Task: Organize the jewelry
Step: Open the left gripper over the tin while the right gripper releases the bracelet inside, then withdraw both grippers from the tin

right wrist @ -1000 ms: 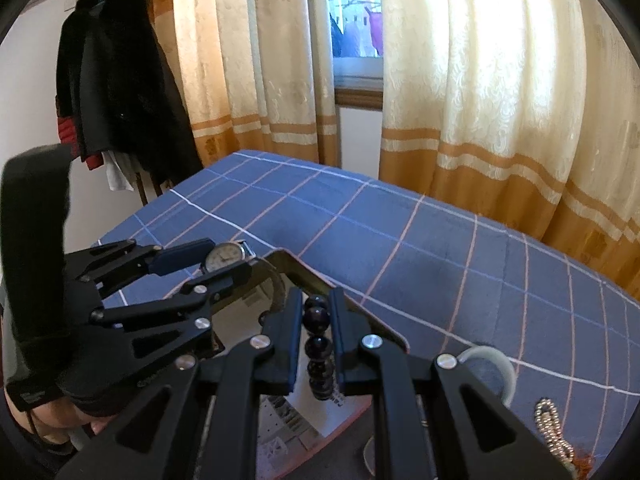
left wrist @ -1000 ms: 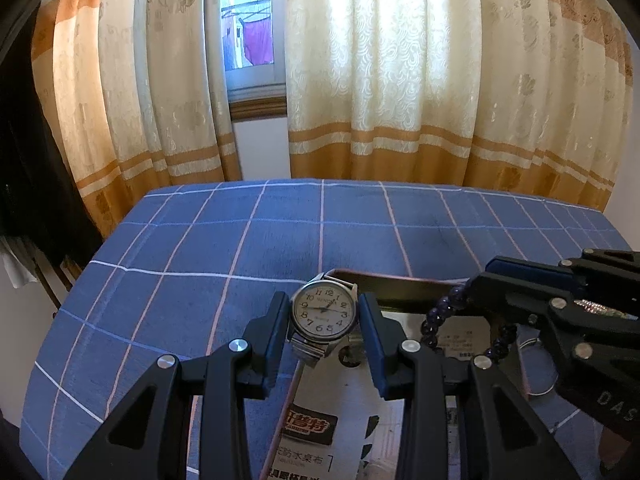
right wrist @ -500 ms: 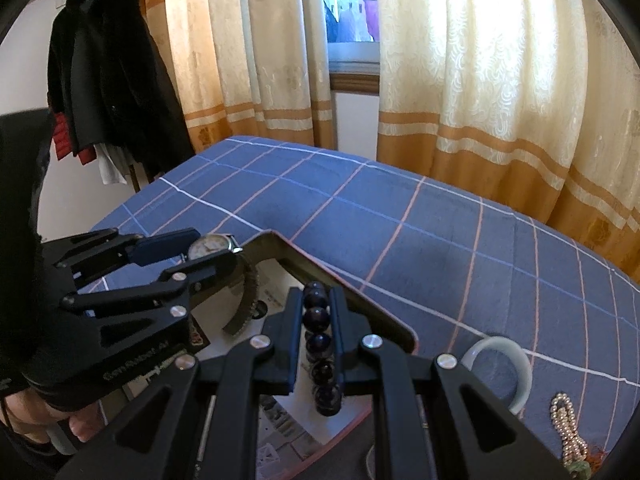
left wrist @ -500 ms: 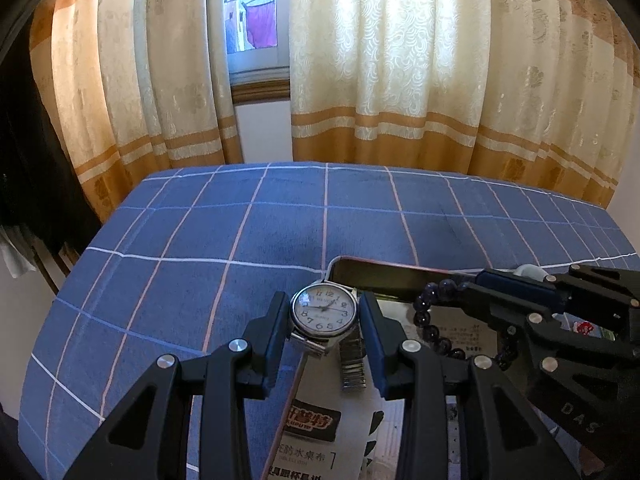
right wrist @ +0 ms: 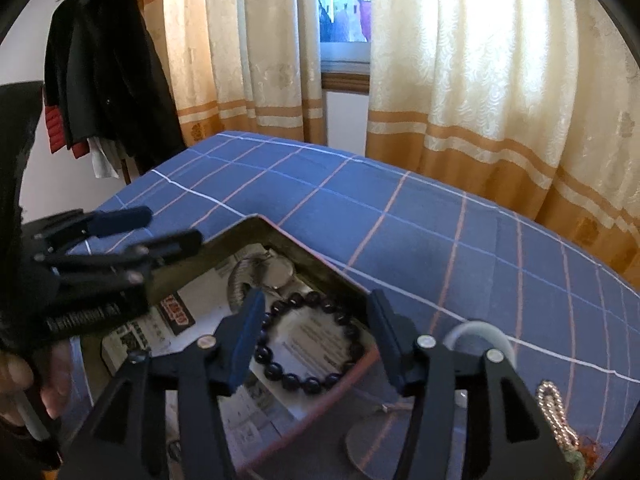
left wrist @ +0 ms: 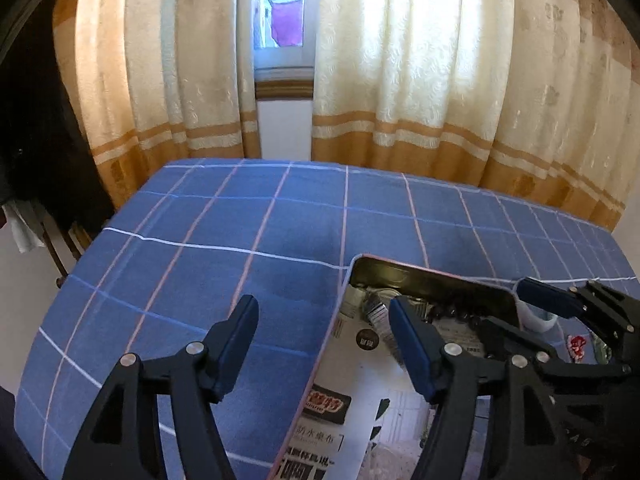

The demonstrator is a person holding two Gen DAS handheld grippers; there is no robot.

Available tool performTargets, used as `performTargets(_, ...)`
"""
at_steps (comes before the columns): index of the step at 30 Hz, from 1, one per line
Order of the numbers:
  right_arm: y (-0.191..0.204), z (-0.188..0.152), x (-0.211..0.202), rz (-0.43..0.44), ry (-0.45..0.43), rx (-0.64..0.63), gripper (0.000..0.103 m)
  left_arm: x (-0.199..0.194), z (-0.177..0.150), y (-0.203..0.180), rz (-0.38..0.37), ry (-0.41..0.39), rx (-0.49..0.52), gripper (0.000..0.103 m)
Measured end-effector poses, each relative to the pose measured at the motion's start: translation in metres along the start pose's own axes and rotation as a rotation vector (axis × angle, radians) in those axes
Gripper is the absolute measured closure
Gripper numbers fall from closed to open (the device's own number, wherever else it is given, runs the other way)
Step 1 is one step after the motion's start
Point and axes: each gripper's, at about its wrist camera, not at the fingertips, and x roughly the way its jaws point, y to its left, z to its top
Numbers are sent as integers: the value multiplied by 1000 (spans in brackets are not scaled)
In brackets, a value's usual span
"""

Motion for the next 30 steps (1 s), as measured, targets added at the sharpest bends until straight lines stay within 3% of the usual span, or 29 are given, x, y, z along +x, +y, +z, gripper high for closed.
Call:
performTargets(8, -18, -20, -40, -32, -30, 23, 31, -46, -22, -25, -39, -82, 15, 35)
performTargets(14, -58, -75, -97, -110, -71, 113, 28, -91, -75, -73, -96, -129, 111, 35)
performTargets(18, -89, -115, -134, -209, -99, 195, 28, -105, -109, -108, -119, -139, 183, 35)
performTargets(22, -111, -147, -156, -253, -88, 264, 28, -101, -133, -136, -168, -90, 240, 35)
performTargets(30, -121, -181, -177, -295, -105, 294, 28, -78, -149, -158, -167, -2, 279, 35)
